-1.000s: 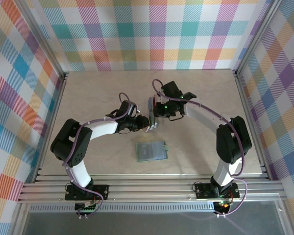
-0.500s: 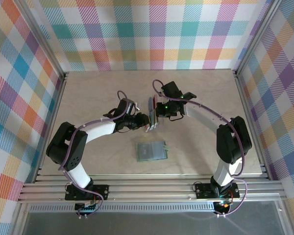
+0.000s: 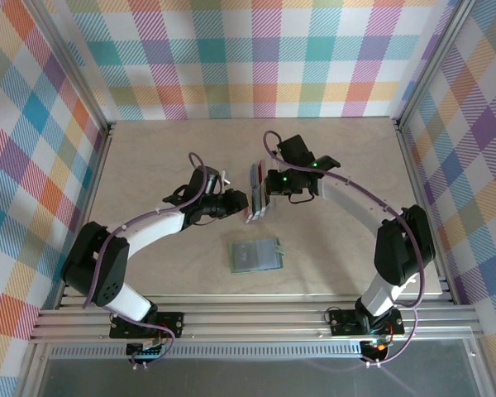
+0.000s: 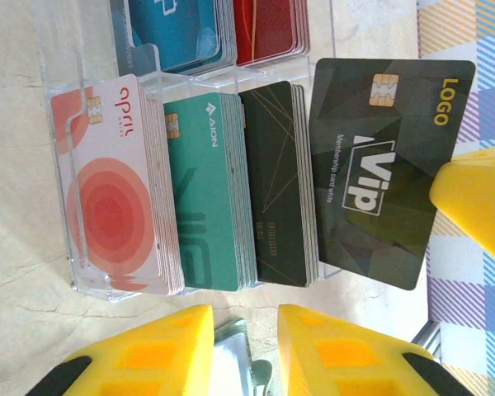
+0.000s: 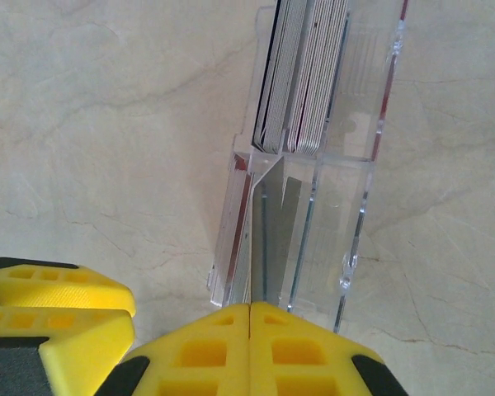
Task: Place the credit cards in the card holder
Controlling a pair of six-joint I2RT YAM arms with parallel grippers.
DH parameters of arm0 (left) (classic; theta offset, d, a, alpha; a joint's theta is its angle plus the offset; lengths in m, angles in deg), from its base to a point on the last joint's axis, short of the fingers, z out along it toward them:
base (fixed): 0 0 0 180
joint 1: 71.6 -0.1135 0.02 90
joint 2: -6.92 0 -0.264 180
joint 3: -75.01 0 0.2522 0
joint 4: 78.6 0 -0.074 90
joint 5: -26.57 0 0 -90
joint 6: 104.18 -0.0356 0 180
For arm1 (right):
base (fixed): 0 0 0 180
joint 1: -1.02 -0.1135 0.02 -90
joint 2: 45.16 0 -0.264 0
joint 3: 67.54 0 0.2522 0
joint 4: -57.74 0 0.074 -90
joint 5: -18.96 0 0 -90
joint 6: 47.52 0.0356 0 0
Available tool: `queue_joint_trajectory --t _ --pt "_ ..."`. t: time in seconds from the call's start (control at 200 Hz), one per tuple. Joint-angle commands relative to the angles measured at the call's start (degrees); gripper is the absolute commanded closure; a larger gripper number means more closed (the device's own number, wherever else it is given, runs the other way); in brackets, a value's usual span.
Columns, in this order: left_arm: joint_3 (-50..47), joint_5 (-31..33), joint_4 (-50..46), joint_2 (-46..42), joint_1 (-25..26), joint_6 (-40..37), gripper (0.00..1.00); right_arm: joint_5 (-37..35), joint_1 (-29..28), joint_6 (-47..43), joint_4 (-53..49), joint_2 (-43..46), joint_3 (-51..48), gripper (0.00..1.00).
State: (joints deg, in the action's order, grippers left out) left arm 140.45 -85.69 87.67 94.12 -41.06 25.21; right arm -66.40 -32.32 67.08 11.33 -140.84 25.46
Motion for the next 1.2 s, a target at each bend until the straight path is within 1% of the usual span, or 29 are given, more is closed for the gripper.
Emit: queue_joint_trajectory --t 0.0,0.105,0.22,0.37,0.54,0.595,0.725,0.86,1.045,1.14,1.195 --pt "-2.33 1.33 -1.71 -3.18 -0.22 -0.18 0.73 -1.02 -0.15 0.93 -0.59 4.23 -1.30 1.00" --pt "-4.38 3.02 -2.89 -6.05 -0.13 -0.44 0.72 -1.37 -0.14 1.49 0.21 7.86 -3.28 1.00" --pt "-6.41 7.19 -6.07 -10.37 0.04 -1.27 0.71 -1.06 -0.15 2.39 1.47 12.77 -6.58 1.00" --pt "-8.67 9.62 -8.18 -14.24 1.75 -1.89 0.70 1.55 -0.40 4.07 3.54 19.52 -12.44 1.00" --pt "-11.71 11.17 -8.73 -16.10 4.57 -2.41 0.70 8.44 -0.50 5.09 4.85 26.03 -19.42 1.00" --pt "-12.55 11.52 -8.78 -16.56 5.23 -2.71 0.70 12.24 -0.50 5.78 6.16 27.66 -22.03 1.00" --pt "-13.71 11.76 -8.56 -16.77 6.67 -3.36 0.70 17.72 -0.74 6.79 7.52 30.04 -27.59 1.00" --pt "-14.99 12.37 -7.29 -15.19 8.05 -3.52 0.70 22.39 -1.43 7.17 9.80 29.38 -32.06 1.00" --pt "-17.46 13.21 -4.60 -13.20 8.91 -3.12 0.72 28.25 -2.51 6.52 14.09 23.90 -35.29 1.00" --pt "-18.27 13.52 -3.86 -12.46 9.26 -3.16 0.71 30.33 -2.70 6.05 16.22 20.53 -35.97 1.00" --pt "-18.91 13.80 -3.46 -12.08 9.36 -3.14 0.72 29.91 -2.69 5.64 16.20 18.80 -35.91 1.00"
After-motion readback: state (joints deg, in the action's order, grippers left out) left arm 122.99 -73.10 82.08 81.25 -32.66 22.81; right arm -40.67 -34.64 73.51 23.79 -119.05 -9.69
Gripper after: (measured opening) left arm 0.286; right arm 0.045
